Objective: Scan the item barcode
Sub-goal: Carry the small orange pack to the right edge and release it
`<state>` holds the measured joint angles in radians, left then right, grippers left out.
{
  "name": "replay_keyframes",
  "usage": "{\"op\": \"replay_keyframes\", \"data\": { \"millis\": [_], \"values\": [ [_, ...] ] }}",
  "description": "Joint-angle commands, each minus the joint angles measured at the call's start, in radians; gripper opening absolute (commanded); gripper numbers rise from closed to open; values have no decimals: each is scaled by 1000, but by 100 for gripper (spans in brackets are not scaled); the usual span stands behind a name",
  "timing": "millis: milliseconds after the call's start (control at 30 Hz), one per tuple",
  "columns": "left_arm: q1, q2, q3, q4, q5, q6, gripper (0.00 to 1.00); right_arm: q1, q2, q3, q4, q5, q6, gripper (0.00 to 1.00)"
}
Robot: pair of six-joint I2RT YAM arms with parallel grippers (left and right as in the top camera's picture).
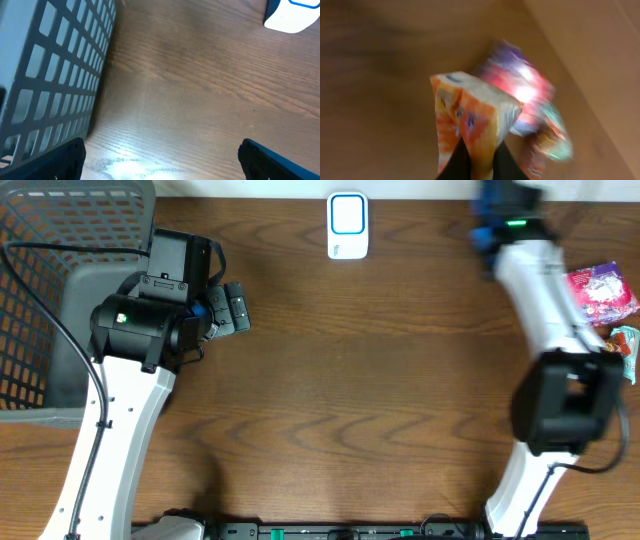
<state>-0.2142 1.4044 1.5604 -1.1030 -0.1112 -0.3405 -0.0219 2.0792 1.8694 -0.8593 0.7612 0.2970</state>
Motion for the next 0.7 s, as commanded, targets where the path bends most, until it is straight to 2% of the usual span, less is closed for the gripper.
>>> {"op": "replay_keyframes", "data": {
  "millis": [0, 133, 300, 333, 367, 400, 467, 500, 600, 667],
  "values": [
    [2, 0, 14, -4, -8, -5, 98, -111, -14, 3, -123, 6, 224, 1],
    [2, 0, 14, -3, -8, -5, 98, -249, -14, -22, -204, -143, 241, 2],
    [2, 0, 14, -3, -8, -5, 98, -365, -13, -42, -204, -275, 241, 2],
    [2, 0, 14, -3, -8, -5, 98, -378, -13, -42, -204, -283, 241, 12],
    [2, 0, 14, -3, -8, -5, 98, -388, -14, -42, -203, -286, 241, 31],
    [2, 0, 14, -3, -8, -5, 98, -397, -13, -42, -201, -286, 241, 57],
    [2, 0, 14, -4, -8, -5, 98, -407, -14, -42, -195, -289, 223, 80],
    [2, 0, 14, -3, -8, -5, 98, -410, -14, -42, -191, -297, 197, 86],
    [2, 0, 14, -3, -8, -5, 98, -409, -30, -39, -188, -349, 133, 92],
    [2, 0, 14, -3, -9, -5, 98, -402, -69, -39, -191, -385, 132, 99]
  ]
}}
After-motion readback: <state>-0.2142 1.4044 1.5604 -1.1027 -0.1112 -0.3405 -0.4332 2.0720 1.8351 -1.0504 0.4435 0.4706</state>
